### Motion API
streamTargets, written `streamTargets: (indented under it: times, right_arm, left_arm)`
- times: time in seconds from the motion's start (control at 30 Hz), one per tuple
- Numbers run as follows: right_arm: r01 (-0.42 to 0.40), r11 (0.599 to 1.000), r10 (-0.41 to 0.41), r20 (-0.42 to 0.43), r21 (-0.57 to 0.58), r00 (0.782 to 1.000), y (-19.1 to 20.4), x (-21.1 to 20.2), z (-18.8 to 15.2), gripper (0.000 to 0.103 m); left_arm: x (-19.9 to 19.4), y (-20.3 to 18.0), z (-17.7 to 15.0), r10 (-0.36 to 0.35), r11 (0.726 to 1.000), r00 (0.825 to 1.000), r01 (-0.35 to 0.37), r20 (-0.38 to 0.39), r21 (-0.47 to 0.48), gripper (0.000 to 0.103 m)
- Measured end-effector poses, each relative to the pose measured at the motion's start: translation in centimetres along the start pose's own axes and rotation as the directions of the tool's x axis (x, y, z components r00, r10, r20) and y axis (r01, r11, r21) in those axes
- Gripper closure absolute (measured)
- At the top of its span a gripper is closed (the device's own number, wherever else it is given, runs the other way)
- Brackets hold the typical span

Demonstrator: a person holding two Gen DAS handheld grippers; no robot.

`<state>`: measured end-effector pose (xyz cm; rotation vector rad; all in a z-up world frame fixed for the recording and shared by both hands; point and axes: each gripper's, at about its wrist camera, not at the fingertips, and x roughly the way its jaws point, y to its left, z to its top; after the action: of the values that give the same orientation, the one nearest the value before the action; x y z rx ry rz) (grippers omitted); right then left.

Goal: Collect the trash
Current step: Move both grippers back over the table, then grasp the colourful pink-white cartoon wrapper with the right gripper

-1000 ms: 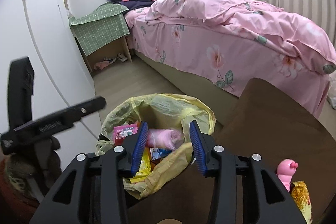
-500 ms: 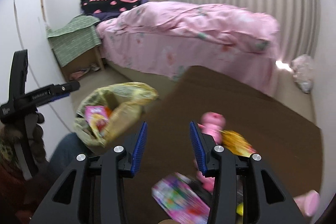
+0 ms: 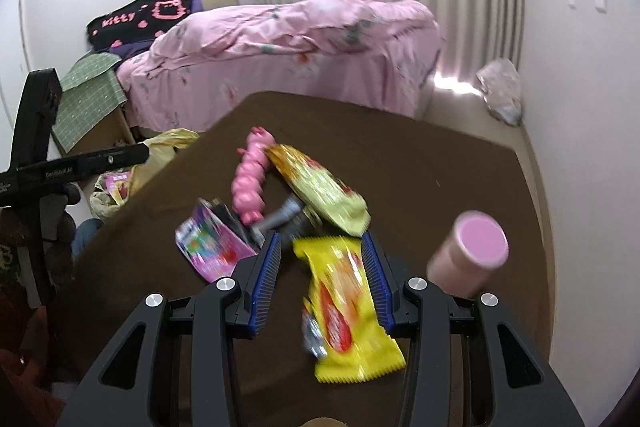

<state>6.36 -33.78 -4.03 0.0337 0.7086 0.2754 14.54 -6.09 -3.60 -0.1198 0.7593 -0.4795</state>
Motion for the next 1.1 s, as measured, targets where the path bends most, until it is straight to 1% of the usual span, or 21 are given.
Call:
streamTargets:
  times: [0.03, 0.1, 0.17, 0.23, 0.3, 0.37, 0.43, 0.5, 0.53, 0.57, 0.63, 0.67, 0.7, 0.73, 0.77, 0.83, 0.9, 0.97, 1.0, 1.07, 1.1]
  right_arm:
    - [-0.002, 1.0, 0.002, -0.006, 0.014, 1.0, -0.4, -0.1, -0.6, 0.063]
    - [-0.002, 0.999, 0.003, -0.013, 0.038, 1.0, -1.1, -0.3, -1.7, 0.063]
    - [-0.007, 0.998, 0.008, -0.023, 0.066, 1.0, -1.6, -0.4, -2.9, 0.063]
    - [-0.013, 0.996, 0.016, -0.037, 0.084, 0.999, -1.8, -0.4, -3.9, 0.063]
    - [-0.015, 0.996, 0.019, -0.052, 0.085, 0.998, -1.7, -0.5, -4.8, 0.063]
    - [-0.014, 0.997, 0.019, -0.066, 0.08, 0.998, -1.5, -0.4, -5.5, 0.063]
    - [-0.008, 0.997, 0.013, -0.075, 0.074, 0.997, -1.4, -0.2, -5.7, 0.063]
    - [-0.011, 0.998, 0.016, -0.074, 0.069, 0.997, -1.1, -0.1, -5.6, 0.063]
    - [-0.022, 0.998, 0.026, -0.067, 0.065, 0.997, -0.8, -0.1, -5.4, 0.063]
    - [-0.032, 0.998, 0.036, -0.061, 0.059, 0.998, -0.5, -0.1, -5.2, 0.063]
    - [-0.061, 0.998, 0.062, -0.046, 0.03, 0.997, 0.5, 0.0, -4.4, 0.063]
    - [-0.085, 0.996, 0.085, -0.039, 0.0, 0.996, 1.5, 0.2, -3.8, 0.063]
    - [-0.097, 0.995, 0.096, -0.036, -0.019, 0.995, 2.0, 0.5, -3.4, 0.063]
    - [-0.11, 0.993, 0.108, -0.032, -0.05, 0.994, 3.0, 1.1, -2.7, 0.063]
    - [-0.118, 0.991, 0.116, -0.032, -0.07, 0.993, 3.6, 1.5, -2.2, 0.063]
    - [-0.161, 0.979, 0.158, -0.037, -0.124, 0.987, 5.3, 2.9, -1.0, 0.063]
    - [-0.204, 0.964, 0.198, -0.055, -0.17, 0.979, 7.0, 4.7, 0.2, 0.063]
    - [-0.216, 0.954, 0.203, -0.083, -0.206, 0.976, 8.3, 6.7, 0.7, 0.063]
    - [-0.211, 0.953, 0.192, -0.107, -0.219, 0.976, 8.7, 7.8, 0.7, 0.063]
    - [-0.206, 0.956, 0.175, -0.154, -0.208, 0.972, 9.2, 9.2, 0.4, 0.063]
    - [-0.218, 0.957, 0.186, -0.174, -0.191, 0.967, 9.3, 9.5, 0.1, 0.063]
  left_arm:
    - [0.7, -0.7, -0.2, -0.024, 0.999, 1.0, 0.025, -0.019, 0.024, 0.014]
    - [2.6, -2.0, -0.5, -0.073, 0.994, 0.995, 0.078, -0.068, 0.074, 0.014]
    - [4.1, -2.8, -0.7, -0.086, 0.991, 0.991, 0.096, -0.104, 0.098, 0.014]
    - [5.2, -3.3, -1.0, -0.066, 0.99, 0.99, 0.08, -0.128, 0.113, 0.014]
    - [6.2, -3.4, -1.4, -0.087, 0.99, 0.979, 0.106, -0.187, 0.095, 0.014]
    - [6.5, -3.5, -2.4, -0.124, 0.988, 0.962, 0.143, -0.243, 0.063, 0.014]
    - [6.4, -3.6, -3.4, -0.134, 0.985, 0.952, 0.159, -0.276, 0.07, 0.014]
    - [5.6, -4.0, -4.4, -0.124, 0.981, 0.953, 0.159, -0.276, 0.107, 0.014]
    - [5.1, -4.0, -4.8, -0.128, 0.98, 0.951, 0.165, -0.282, 0.11, 0.014]
    - [4.2, -3.7, -5.2, -0.149, 0.98, 0.947, 0.18, -0.285, 0.086, 0.014]
    - [3.0, -3.0, -5.5, -0.172, 0.981, 0.948, 0.191, -0.267, 0.046, 0.014]
    - [2.1, -2.4, -5.4, -0.168, 0.983, 0.955, 0.18, -0.244, 0.027, 0.014]
    - [1.3, -1.9, -5.3, -0.148, 0.988, 0.964, 0.156, -0.219, 0.017, 0.014]
    - [0.4, -1.2, -5.1, -0.112, 0.993, 0.976, 0.116, -0.187, 0.009, 0.014]
    - [-0.1, -0.7, -4.9, -0.091, 0.996, 0.981, 0.093, -0.169, 0.003, 0.014]
    - [-1.3, 0.8, -4.4, -0.053, 0.998, 0.991, 0.049, -0.125, -0.031, 0.014]
    - [-1.8, 1.9, -4.0, -0.025, 0.998, 0.995, 0.018, -0.1, -0.066, 0.014]
    - [-2.4, 3.0, -3.8, 0.009, 0.995, 0.997, -0.017, -0.078, -0.1, 0.014]
    - [-2.6, 3.5, -3.7, 0.025, 0.993, 0.997, -0.033, -0.071, -0.114, 0.014]
    - [-3.0, 4.3, -3.7, 0.042, 0.99, 0.997, -0.051, -0.065, -0.135, 0.014]
    - [-3.2, 4.8, -3.8, 0.046, 0.988, 0.997, -0.055, -0.062, -0.142, 0.014]
